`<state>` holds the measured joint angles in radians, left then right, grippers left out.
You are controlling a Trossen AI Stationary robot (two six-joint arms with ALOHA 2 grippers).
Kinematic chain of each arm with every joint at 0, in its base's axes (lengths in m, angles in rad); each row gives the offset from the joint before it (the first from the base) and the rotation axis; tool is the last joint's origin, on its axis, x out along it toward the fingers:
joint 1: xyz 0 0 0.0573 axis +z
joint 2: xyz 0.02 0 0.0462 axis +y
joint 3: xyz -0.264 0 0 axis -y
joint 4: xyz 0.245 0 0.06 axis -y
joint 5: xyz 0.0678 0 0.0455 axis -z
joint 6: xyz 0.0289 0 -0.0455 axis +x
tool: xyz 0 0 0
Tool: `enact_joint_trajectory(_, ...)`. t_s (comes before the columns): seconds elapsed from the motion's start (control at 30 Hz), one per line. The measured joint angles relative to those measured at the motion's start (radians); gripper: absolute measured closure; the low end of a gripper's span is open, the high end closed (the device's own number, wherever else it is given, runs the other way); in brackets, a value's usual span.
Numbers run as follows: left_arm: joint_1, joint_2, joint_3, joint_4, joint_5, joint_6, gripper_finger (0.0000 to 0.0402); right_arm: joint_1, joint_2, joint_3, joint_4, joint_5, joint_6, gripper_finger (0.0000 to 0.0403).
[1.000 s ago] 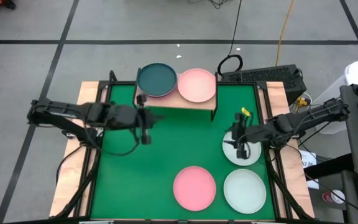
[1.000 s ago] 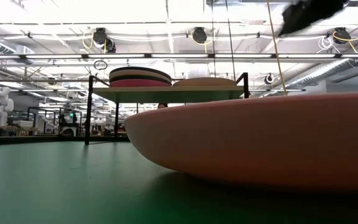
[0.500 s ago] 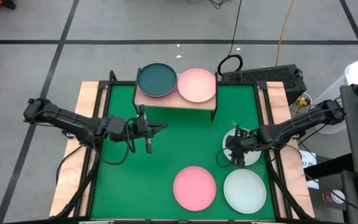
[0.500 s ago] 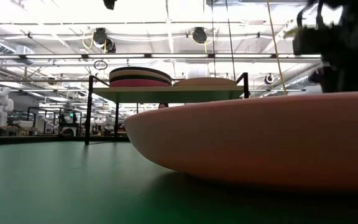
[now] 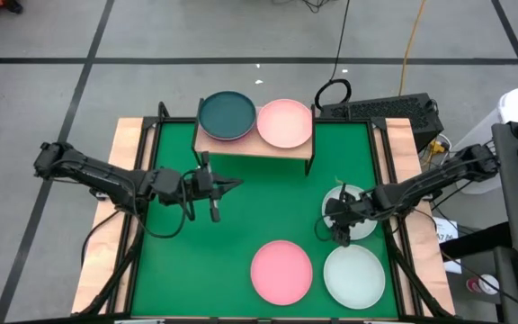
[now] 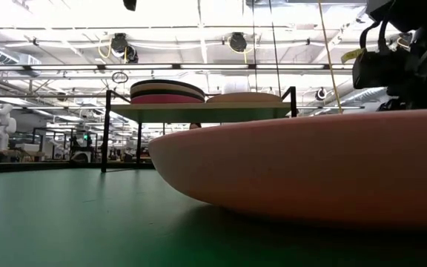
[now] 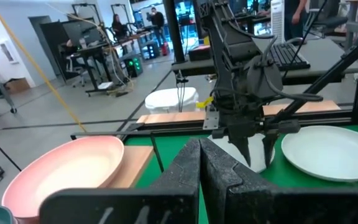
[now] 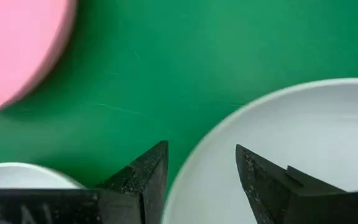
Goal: Place and stack plates onto a shelf
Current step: Stack the top blue plate on top of the light pink plate on the shelf
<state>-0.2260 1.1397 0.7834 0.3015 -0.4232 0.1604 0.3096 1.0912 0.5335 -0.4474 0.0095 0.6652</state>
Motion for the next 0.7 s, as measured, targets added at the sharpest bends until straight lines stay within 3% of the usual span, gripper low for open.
enact_joint_trajectory(0.2, 0.000, 0.000, 0.000, -0.008, 0.000, -0.007, 0.0400, 0.000, 0.041, 0.000, -0.013, 0.063, -0.001, 0.0234)
enact_joint_trajectory(0.47, 0.000, 0.000, 0.000, -0.013, 0.001, -0.009, 0.0400, 0.000, 0.149, 0.000, -0.013, 0.069, 0.004, 0.0241)
enact_joint_trajectory(0.57, 0.000, 0.000, 0.000, -0.014, 0.001, -0.009, 0.0400, 0.000, 0.162, 0.002, -0.014, 0.076, -0.002, 0.0274)
enact_joint_trajectory(0.7, 0.000, 0.000, 0.000, -0.014, 0.001, -0.009, 0.0400, 0.000, 0.148, 0.002, -0.009, 0.076, -0.026, 0.0352)
